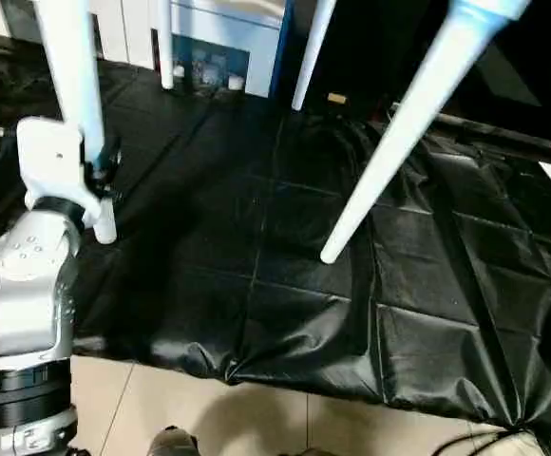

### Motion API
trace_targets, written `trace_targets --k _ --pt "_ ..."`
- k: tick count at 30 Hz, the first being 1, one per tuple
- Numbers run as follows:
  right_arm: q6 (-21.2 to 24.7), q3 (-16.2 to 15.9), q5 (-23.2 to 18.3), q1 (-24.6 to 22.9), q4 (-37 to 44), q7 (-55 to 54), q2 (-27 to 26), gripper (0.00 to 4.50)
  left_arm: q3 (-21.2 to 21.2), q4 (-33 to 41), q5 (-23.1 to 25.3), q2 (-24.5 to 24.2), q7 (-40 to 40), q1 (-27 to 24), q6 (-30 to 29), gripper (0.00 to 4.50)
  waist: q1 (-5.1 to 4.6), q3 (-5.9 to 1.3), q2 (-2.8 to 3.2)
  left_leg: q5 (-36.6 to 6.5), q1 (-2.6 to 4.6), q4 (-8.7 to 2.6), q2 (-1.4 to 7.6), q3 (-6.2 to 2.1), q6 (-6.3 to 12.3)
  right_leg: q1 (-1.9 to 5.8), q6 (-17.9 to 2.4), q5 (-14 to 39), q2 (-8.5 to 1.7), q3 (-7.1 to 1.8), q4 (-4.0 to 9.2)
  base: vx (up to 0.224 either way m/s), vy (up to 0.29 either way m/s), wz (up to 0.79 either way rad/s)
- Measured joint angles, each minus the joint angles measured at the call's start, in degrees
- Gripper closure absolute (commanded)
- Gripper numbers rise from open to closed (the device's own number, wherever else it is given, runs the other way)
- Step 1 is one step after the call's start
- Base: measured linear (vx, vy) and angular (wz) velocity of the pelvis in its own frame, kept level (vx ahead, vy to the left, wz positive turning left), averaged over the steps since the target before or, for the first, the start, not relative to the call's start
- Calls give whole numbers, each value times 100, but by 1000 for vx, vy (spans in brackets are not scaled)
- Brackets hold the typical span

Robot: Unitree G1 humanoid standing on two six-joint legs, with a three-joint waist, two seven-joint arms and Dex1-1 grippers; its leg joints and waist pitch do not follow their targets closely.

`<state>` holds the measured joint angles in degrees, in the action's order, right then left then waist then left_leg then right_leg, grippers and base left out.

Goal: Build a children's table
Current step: Flip table

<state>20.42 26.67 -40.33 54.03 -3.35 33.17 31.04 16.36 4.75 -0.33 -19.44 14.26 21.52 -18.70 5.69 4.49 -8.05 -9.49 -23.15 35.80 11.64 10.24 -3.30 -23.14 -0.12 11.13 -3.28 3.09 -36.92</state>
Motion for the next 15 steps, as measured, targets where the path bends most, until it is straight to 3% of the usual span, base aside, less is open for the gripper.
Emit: trace_targets --k 1,3,4,6,8,12,15 --pt "174 95 -217 -229 132 123 113 0 -26 -21 -6 -7 6 5 33 284 15 -2 -2 0 1 -2 0 -1 0 3 1 0 0 2 4 0 0 0" --pt "668 165 -560 -1276 599 834 543 0 -92 -59 -42 -35 68 -12 131 284 78 1 7 0 32 -13 11 -10 0 61 1 1 0 28 41 0 0 0" --pt "791 162 -598 -1544 662 1023 544 0 -66 -92 -61 -57 71 -14 149 284 71 7 16 0 39 -12 11 -10 1 67 4 -1 0 29 50 0 0 0" --pt "917 65 -575 -2026 736 1283 563 0 -50 -128 -104 -66 71 -11 168 284 58 8 67 0 19 -19 11 -8 0 53 14 -26 -7 42 79 0 0 0" --pt "876 -155 -298 -2452 748 1334 555 0 -58 -131 -109 -79 96 -11 212 284 61 1 69 0 22 -20 18 -12 0 54 13 -27 -7 53 78 0 0 0" --pt "501 -508 497 -2709 238 969 329 0 -77 -140 -112 -155 153 -11 276 284 42 2 70 9 22 -24 22 -17 -15 36 -3 -41 -7 63 77 0 0 0" --pt "373 -597 534 -2707 -15 679 108 0 -91 -141 -126 -178 167 -22 284 284 43 1 71 9 23 -26 23 -22 -15 37 -4 -42 -7 69 77 0 0 0"
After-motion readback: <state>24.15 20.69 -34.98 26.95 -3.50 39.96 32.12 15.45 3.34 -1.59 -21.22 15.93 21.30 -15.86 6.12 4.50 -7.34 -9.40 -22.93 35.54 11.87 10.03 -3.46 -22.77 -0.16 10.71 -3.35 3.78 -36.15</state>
